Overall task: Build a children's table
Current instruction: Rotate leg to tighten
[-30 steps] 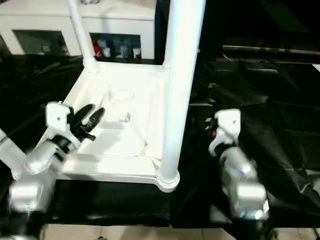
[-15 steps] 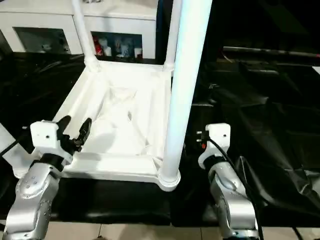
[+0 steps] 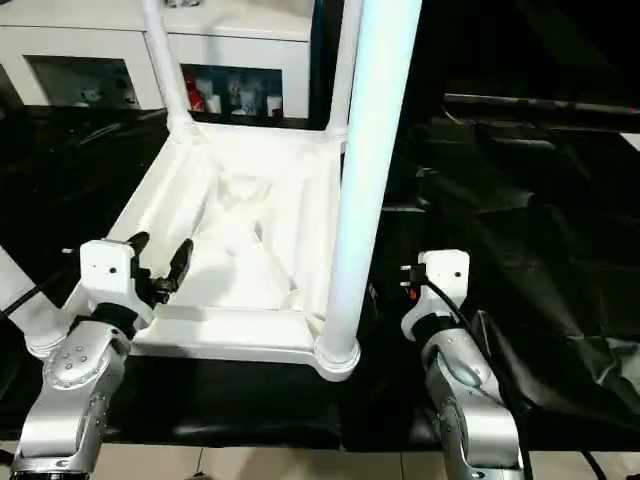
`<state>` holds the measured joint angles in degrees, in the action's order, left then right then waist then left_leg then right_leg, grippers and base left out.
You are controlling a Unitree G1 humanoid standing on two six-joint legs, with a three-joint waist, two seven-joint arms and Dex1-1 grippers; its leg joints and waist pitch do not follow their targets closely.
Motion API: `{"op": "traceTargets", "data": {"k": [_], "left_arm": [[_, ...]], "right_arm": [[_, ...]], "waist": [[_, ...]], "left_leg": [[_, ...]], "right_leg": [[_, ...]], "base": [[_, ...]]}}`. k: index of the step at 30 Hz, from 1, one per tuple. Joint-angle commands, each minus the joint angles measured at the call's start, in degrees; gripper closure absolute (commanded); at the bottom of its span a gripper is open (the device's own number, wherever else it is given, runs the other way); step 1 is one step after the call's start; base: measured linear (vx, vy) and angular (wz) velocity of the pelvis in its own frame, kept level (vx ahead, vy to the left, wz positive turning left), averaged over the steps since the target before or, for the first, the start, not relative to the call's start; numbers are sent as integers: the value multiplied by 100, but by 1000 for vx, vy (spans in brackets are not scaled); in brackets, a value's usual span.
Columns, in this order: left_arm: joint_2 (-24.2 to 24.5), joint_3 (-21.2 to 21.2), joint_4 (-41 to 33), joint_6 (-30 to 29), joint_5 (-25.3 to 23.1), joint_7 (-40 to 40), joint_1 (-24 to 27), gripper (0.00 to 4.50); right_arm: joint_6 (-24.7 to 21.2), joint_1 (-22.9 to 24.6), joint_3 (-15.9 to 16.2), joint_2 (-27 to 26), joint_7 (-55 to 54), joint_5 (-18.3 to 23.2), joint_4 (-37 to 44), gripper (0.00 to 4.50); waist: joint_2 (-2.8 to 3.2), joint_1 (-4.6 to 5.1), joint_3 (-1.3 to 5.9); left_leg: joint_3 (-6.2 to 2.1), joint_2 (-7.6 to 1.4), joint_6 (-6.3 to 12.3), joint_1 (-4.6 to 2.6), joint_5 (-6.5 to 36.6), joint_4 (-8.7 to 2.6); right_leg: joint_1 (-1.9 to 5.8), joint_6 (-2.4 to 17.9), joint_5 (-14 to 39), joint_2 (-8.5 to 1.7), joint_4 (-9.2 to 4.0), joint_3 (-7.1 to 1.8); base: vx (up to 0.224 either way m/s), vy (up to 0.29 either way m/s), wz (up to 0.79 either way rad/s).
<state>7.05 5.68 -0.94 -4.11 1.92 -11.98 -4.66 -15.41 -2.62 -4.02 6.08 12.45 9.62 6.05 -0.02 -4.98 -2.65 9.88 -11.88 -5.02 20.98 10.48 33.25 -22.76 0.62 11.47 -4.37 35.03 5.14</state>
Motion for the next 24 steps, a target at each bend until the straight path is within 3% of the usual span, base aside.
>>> {"op": "traceTargets", "data": {"k": [1,3,4,5,6,7,8,9,10,11,14,15,18,19,21,22,23,24], "left_arm": [[32,-59,-53,1,-39,-8,-38,95],[77,-117,-44,8,-75,-37,-73,95],[79,-119,-43,8,-77,-37,-74,95],[98,-137,-19,-3,-88,-32,-97,95],[100,-141,-8,-1,-73,-34,-104,95],[105,-154,26,28,-49,-62,-131,95],[108,-156,34,29,-49,-65,-139,95],[112,-159,46,30,-48,-69,-151,95],[113,-173,83,56,-18,-116,-192,95],[110,-178,90,56,0,-137,-200,95],[118,-220,128,52,-7,-165,-239,95],[120,-228,139,53,-15,-156,-249,95],[133,-243,174,33,-36,-106,-284,95],[131,-242,178,38,-32,-104,-286,95],[115,-233,169,59,-9,-116,-268,95],[113,-230,167,63,-6,-121,-265,95],[102,-223,159,69,16,-144,-258,95],[95,-218,155,73,32,-160,-255,95]], "right_arm": [[14,-68,21,0,-49,23,19,0],[37,-52,16,15,-20,-4,26,0],[37,-50,15,17,-19,-5,27,0],[42,-35,6,41,-18,-25,31,0],[52,-17,-6,52,-21,-28,42,0],[59,3,-53,44,-58,-14,54,0],[59,1,-57,45,-62,-14,52,0],[59,-2,-62,46,-69,-15,48,0],[84,0,-62,62,-87,-45,41,0],[87,2,-64,58,-97,-49,41,0],[103,0,-53,41,-121,-65,33,0],[106,-2,-50,39,-124,-70,28,0],[130,5,-15,62,-112,-110,17,0],[133,6,-8,68,-109,-117,15,0],[137,-14,-5,80,-108,-111,-12,0],[138,-23,-7,82,-111,-104,-19,0],[142,-43,-5,89,-108,-104,-38,0],[145,-55,-2,95,-106,-106,-49,0]], "waist": [[3,9,322],[47,5,337],[33,11,337],[82,12,337],[66,18,331],[59,25,320],[100,20,311],[87,40,294],[121,31,302],[94,37,306],[105,33,324],[92,33,359],[70,29,388],[88,31,376],[67,45,357],[89,50,322],[68,67,289],[74,70,267]], "left_leg": [[-34,-114,167,8,916,-348],[-25,-98,253,15,732,-314],[-19,-93,269,16,752,-308],[-29,-95,267,13,819,-312],[-23,-97,266,7,887,-315],[-25,-95,235,-2,1077,-328],[-31,-99,189,-33,1328,-348],[-42,-104,111,-51,1632,-373],[-62,-109,62,-53,1670,-383],[-59,-111,41,-50,1631,-380],[-65,-113,25,-32,1458,-373],[-42,-80,191,54,687,-294],[-7,-41,451,77,401,-232],[-3,-38,510,82,540,-235],[4,-54,504,56,910,-250],[-9,-68,388,-4,1429,-287],[-33,-85,237,-48,1858,-334],[-51,-84,183,-54,1993,-355]], "right_leg": [[260,537,828,-306,-460,-324],[247,660,532,-297,-437,-308],[244,669,539,-288,-446,-307],[242,696,594,-289,-444,-301],[233,693,660,-281,-464,-297],[242,674,898,-286,-477,-289],[244,629,1206,-296,-497,-285],[237,500,1616,-296,-549,-287],[241,442,1652,-306,-548,-296],[237,413,1539,-297,-546,-304],[252,467,1180,-296,-503,-313],[235,676,194,-265,-431,-300],[215,890,-49,-259,-420,-264],[201,925,250,-265,-452,-250],[178,829,1002,-272,-529,-223],[178,657,1811,-292,-578,-218],[167,421,2391,-293,-631,-228],[159,315,2574,-296,-651,-226]], "base": [[0,0,0],[0,0,0],[0,0,0],[0,0,0],[0,0,0],[0,0,0],[0,0,0],[0,0,0],[0,0,0],[0,0,0],[0,0,0],[0,0,0],[0,0,0],[0,0,0],[0,0,0],[0,0,0],[0,0,0],[0,0,0]]}}
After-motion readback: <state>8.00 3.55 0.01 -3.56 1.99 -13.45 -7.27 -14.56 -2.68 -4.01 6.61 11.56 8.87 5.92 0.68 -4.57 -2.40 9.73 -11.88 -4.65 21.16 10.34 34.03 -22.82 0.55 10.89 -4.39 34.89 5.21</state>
